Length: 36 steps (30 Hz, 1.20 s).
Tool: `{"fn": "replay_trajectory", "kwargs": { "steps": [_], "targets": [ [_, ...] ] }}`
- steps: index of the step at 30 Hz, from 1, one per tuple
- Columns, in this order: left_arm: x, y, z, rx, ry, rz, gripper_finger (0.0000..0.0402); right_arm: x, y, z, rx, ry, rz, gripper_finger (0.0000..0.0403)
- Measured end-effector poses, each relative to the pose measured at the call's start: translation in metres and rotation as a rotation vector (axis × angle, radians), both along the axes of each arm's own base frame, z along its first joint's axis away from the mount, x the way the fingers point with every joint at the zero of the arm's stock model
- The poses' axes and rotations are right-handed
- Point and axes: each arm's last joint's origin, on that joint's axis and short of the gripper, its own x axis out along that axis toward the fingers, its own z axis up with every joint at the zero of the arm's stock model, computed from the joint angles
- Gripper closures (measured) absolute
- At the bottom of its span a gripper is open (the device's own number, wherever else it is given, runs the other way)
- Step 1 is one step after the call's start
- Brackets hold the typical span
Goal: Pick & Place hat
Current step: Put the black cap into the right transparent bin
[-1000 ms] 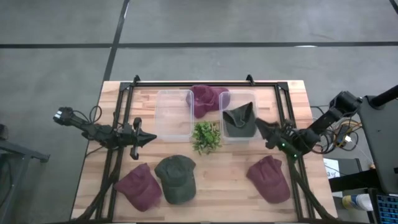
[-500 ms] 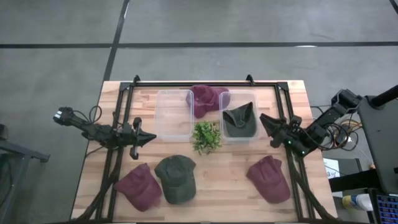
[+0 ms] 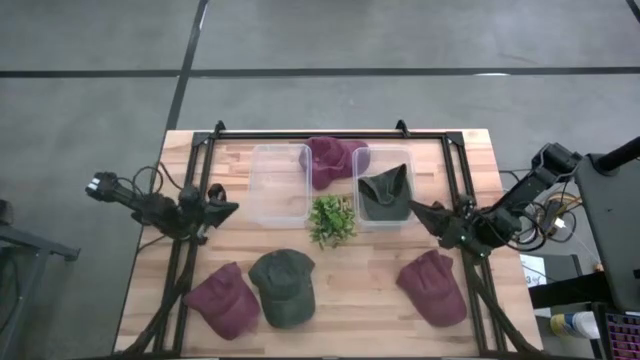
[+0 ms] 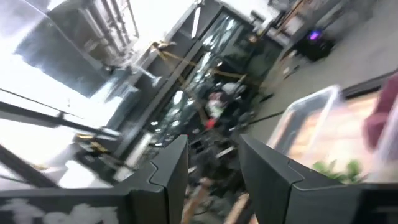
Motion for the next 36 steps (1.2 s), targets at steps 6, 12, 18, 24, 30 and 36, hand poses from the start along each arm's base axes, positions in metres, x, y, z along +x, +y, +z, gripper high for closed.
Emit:
{"fn": "replay_trajectory", "kwargs": {
  "steps": [6, 12, 18, 24, 30, 36],
  "targets": [
    [-0.004, 0.004, 0.009, -0.159, -0.104, 0.014, 0.0402, 0.008, 0.009, -0.008, 0.042, -0.056, 0.117, 0.0266],
    [-0.006, 0.006, 0.011, -0.419, -0.173, -0.032, 0.0402, 0.018, 0.019, -0.022, 0.107, -0.049, 0.153, 0.0266],
    [-0.006, 0.006, 0.011, -0.648, -0.220, -0.146, 0.0402, 0.036, 0.037, -0.051, 0.292, -0.068, 0.302, 0.0266],
    [-0.006, 0.005, 0.011, -0.782, -0.234, -0.230, 0.0402, 0.061, 0.065, -0.064, 0.429, -0.073, 0.465, 0.0266],
    [-0.006, 0.005, 0.011, -0.794, -0.235, -0.237, 0.0402, 0.089, 0.096, -0.058, 0.482, -0.093, 0.653, 0.0266],
    [-0.005, 0.005, 0.010, -0.794, -0.228, -0.225, 0.0402, 0.119, 0.129, -0.056, 0.497, -0.104, 0.804, 0.0266]
  ]
}}
